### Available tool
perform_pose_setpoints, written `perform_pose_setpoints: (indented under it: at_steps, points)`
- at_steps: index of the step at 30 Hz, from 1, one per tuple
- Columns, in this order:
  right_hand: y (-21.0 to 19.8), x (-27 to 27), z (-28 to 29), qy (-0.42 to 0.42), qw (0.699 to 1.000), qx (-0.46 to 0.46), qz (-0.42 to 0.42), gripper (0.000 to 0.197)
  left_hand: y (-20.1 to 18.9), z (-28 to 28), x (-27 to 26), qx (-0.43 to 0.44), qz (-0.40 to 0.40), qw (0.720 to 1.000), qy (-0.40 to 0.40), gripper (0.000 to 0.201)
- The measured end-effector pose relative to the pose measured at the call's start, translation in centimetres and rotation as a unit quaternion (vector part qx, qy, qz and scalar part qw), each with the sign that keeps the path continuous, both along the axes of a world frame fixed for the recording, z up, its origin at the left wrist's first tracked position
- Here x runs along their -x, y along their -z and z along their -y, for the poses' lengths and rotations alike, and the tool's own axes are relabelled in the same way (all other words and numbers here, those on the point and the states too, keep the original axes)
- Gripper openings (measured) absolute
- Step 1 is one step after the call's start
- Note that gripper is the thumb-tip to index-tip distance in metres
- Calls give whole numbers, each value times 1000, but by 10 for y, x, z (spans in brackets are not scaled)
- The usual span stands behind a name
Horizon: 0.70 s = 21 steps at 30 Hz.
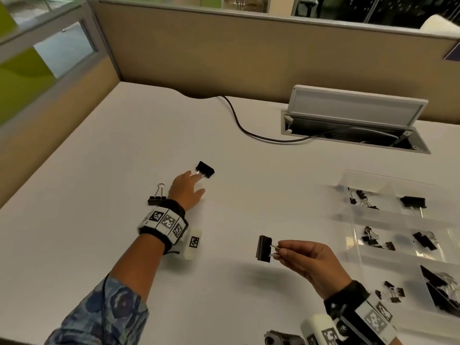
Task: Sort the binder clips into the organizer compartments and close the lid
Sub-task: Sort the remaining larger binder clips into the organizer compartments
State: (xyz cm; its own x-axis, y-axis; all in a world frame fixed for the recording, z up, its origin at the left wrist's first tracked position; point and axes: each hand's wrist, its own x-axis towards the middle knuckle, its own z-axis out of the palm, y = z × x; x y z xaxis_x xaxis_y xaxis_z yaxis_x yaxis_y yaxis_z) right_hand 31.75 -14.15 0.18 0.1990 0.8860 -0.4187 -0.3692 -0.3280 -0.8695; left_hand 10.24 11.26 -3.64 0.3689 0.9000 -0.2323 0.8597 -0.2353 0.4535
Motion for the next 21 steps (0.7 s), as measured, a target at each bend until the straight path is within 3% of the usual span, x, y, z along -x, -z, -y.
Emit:
perform_pose_setpoints:
  at_steps: [3,7,11,15,21]
  points:
    - [-1,-2,3,9,1000,-3,12,74,7,-6,-11,-19,-84,996,29,49]
    - [2,-7,12,25,999,9,24,72,1,-9,-21,-65,-93,994,-4,45]
    - [7,-7,19,34,999,15,24,72,-1,-5,-30,-38,-84,995,-29,37]
    - [6,-6,19,46,999,5,25,71,-6,6,-36,10,-44,999,-4,36]
    - [-3,-13,16,69,995,-34,60,66,-28,32,-35,94,118,982,116,24]
